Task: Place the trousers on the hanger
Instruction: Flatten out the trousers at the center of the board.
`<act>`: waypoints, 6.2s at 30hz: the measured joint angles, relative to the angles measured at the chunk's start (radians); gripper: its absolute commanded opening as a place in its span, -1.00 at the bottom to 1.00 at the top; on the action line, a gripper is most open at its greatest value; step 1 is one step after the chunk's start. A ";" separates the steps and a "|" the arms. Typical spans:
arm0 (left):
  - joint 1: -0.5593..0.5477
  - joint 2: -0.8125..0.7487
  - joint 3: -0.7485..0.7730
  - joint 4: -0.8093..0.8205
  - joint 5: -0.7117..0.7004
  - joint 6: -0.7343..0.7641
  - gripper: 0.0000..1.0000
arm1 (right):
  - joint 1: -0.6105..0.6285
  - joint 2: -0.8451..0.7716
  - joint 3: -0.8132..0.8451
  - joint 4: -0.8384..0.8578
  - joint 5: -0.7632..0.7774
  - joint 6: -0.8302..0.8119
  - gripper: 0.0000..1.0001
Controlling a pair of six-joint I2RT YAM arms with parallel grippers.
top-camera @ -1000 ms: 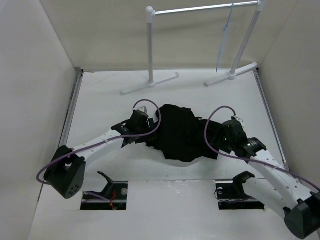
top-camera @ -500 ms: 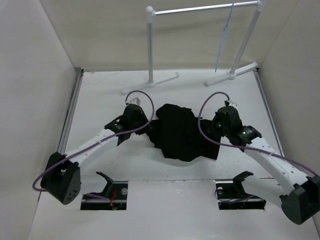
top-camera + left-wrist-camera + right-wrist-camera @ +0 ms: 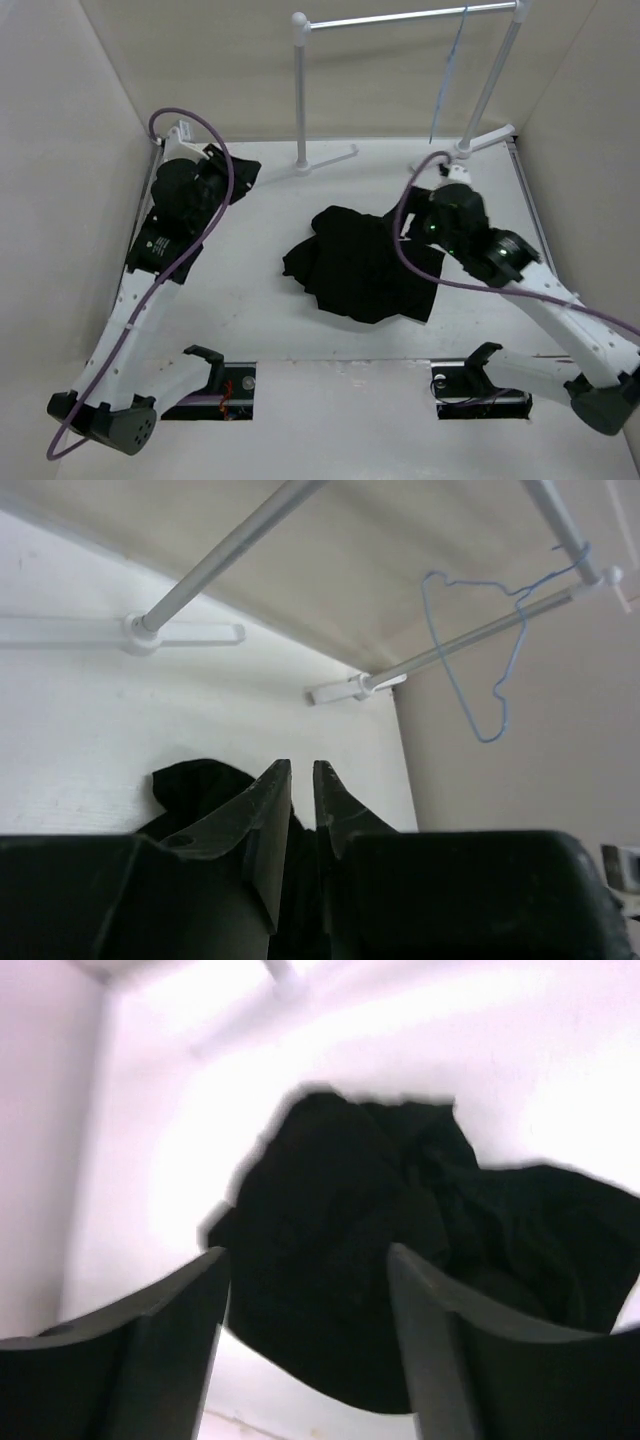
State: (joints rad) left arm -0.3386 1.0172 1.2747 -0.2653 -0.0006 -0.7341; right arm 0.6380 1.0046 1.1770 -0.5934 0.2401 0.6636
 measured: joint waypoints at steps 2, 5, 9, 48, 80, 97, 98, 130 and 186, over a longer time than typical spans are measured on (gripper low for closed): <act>-0.004 -0.006 -0.059 -0.002 0.001 0.000 -0.42 | 0.024 0.074 -0.048 0.004 0.002 -0.023 0.57; -0.026 0.007 -0.189 -0.032 0.005 0.002 0.08 | 0.051 0.185 -0.158 0.002 0.010 -0.043 0.56; -0.100 0.094 -0.365 -0.074 0.023 -0.002 0.39 | 0.048 0.233 -0.265 -0.014 0.012 -0.059 0.36; 0.104 0.065 0.085 0.058 0.174 -0.117 -0.21 | 0.041 -0.188 0.373 -0.043 0.028 0.017 -0.90; -0.871 0.633 -0.374 0.594 0.040 -0.245 -0.81 | -0.219 0.005 0.214 -0.079 -0.058 0.097 -0.91; -0.378 -0.389 -0.206 -0.097 -0.192 -0.122 -0.83 | -0.061 0.059 0.548 -0.111 -0.065 0.090 -0.90; -0.367 -0.387 -0.131 -0.143 -0.206 -0.094 -0.80 | -0.056 0.070 0.583 -0.112 -0.069 0.089 -0.89; -0.216 0.634 -0.103 0.177 0.060 -0.020 0.53 | -0.650 -0.236 -0.537 0.139 -0.112 0.203 -0.30; -0.512 0.458 -0.028 0.243 -0.527 0.410 -0.19 | -0.515 0.225 -0.143 0.083 -0.054 0.059 -0.87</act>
State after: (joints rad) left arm -0.8505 1.4750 1.2465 -0.0223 -0.5278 -0.3241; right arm 0.1230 1.2301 1.0336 -0.5102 0.1860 0.7227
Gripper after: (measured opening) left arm 0.300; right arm 0.101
